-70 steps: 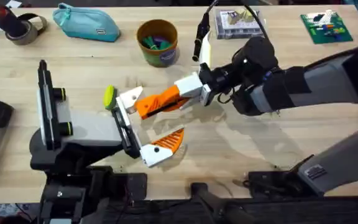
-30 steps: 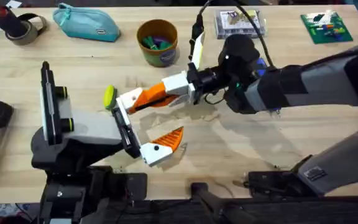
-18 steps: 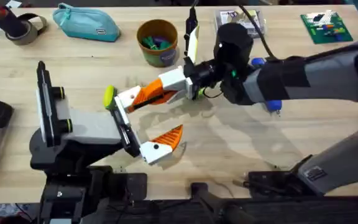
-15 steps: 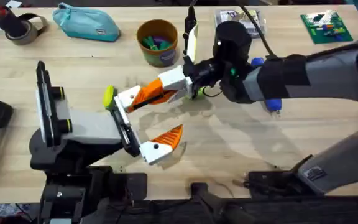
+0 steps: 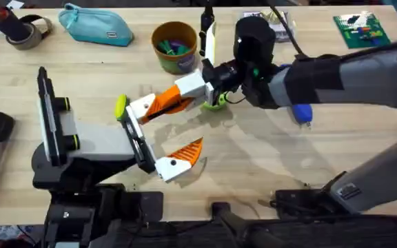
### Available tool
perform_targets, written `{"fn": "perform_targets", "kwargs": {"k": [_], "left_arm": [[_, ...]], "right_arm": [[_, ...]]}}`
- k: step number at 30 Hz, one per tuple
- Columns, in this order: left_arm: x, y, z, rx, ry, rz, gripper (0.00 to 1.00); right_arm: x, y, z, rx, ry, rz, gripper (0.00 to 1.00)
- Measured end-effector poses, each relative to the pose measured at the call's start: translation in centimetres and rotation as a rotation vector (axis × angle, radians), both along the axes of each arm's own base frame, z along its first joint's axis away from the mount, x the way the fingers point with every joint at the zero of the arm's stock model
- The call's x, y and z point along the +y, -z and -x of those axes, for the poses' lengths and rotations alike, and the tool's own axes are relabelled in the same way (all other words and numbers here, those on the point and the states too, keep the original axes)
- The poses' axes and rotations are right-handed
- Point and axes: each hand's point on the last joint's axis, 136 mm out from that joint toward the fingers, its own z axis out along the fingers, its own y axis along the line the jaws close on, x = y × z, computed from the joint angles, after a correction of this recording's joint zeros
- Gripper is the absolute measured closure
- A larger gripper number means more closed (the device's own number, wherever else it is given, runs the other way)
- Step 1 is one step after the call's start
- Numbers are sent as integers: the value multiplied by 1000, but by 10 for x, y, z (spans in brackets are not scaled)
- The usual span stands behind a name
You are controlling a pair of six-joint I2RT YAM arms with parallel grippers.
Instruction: Pick up the gripper from the table and insert it into the empty holder that is missing its gripper. Then pick up a screw, insert it into the mounting hole, and use the screwdriver to tighten it. Finally, clean up the table by picking up the vegetable and placing it into the bucket.
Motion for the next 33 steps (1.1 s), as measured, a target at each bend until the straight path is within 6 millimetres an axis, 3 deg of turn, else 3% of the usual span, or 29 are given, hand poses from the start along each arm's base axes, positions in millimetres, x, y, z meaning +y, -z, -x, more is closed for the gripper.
{"fn": "perform_targets", "kwargs": {"k": [6,33], "left_arm": [[1,4,-1,30,-7,2,16],[0,3,-1,22,-5,2,16]], "right_arm": [[1,9,-1,15,-22,6,983],[2,6,1,4,-37,-4,984]]}}
